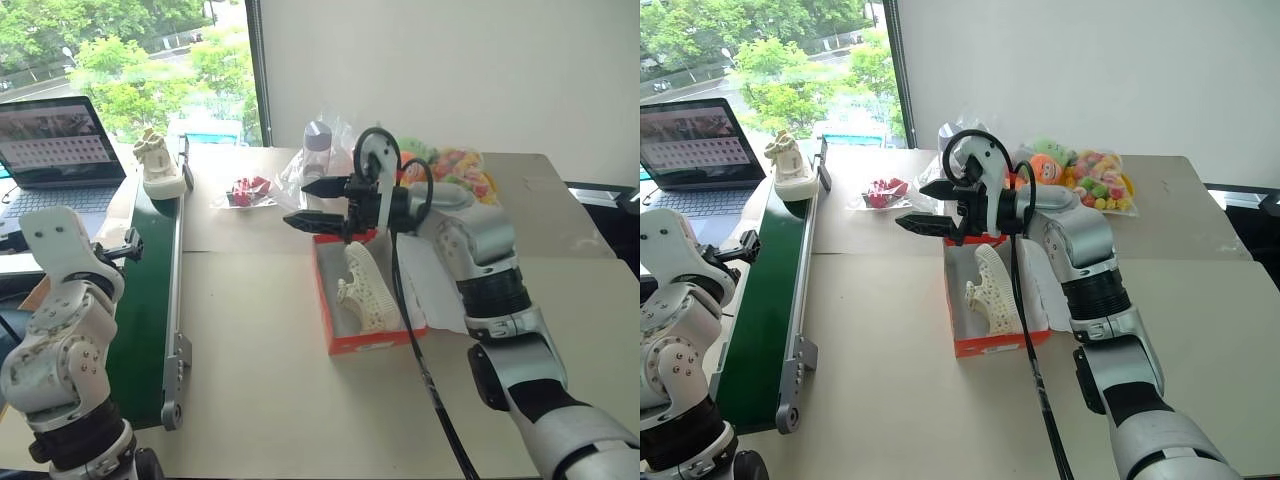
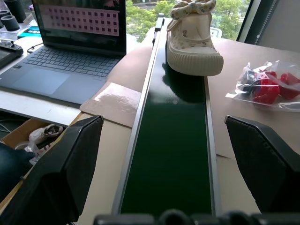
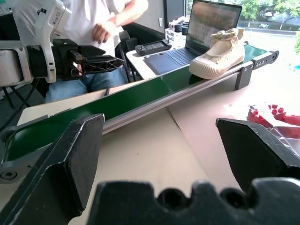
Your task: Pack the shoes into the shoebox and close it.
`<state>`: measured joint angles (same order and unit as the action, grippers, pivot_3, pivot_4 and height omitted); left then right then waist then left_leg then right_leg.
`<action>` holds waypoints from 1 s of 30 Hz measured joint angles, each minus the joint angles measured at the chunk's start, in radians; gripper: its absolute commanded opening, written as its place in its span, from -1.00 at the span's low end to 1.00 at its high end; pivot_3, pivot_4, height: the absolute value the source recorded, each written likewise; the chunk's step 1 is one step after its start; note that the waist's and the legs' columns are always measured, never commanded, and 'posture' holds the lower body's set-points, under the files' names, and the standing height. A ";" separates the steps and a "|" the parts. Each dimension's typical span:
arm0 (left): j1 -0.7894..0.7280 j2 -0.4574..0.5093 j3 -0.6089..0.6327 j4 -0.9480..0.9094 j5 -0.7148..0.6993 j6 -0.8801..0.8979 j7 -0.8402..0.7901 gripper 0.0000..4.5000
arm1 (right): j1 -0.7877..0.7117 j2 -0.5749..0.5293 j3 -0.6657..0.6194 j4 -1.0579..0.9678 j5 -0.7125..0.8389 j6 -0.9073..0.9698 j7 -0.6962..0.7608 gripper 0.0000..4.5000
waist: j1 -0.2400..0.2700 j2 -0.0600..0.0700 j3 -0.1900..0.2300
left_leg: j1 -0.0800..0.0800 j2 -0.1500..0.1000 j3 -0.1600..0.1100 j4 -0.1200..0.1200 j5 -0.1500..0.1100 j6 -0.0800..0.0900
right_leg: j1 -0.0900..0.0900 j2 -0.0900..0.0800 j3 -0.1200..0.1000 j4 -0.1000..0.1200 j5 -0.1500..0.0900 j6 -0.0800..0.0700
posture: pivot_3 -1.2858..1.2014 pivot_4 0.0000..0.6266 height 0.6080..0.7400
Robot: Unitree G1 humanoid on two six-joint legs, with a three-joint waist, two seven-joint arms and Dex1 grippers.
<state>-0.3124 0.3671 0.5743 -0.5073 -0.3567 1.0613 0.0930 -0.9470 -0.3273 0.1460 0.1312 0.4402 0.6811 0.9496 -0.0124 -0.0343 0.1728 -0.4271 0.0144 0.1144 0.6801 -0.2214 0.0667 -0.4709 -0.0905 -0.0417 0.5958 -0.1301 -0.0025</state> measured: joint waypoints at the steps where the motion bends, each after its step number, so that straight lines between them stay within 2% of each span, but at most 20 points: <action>1: 0.000 -0.008 -0.009 0.015 0.000 -0.009 -0.003 0.99 | 0.010 -0.001 0.002 -0.010 -0.004 0.000 0.000 0.99 | 0.000 0.000 0.000 | 0.000 0.000 0.000 0.000 0.000 0.000 | 0.000 0.000 0.000 0.000 0.000 0.000 | 0.03 -0.52 1.00; 10: -0.059 -0.060 -0.089 0.114 0.011 -0.057 0.004 0.99 | 0.036 -0.021 0.004 -0.066 -0.018 0.001 -0.021 0.99 | 0.000 0.000 0.000 | 0.000 0.000 0.000 0.000 0.000 0.000 | 0.000 0.000 0.000 0.000 0.000 0.000 | 0.03 -0.52 1.00; 30: -0.083 -0.078 -0.103 0.208 0.064 -0.135 0.044 0.99 | 0.061 -0.045 0.003 -0.102 -0.025 0.029 -0.058 0.99 | 0.000 0.000 0.000 | 0.000 0.000 0.000 0.000 0.000 0.000 | 0.000 0.000 0.000 0.000 0.000 0.000 | 0.03 -0.52 1.00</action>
<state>-0.3956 0.2888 0.4717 -0.2991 -0.2931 0.9262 0.1374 -0.8862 -0.3724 0.1492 0.0296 0.4154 0.7100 0.8912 -0.0128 -0.0347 0.1725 -0.4271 0.0145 0.1144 0.6801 -0.2215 0.0669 -0.4710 -0.0910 -0.0418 0.5957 -0.1298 -0.0029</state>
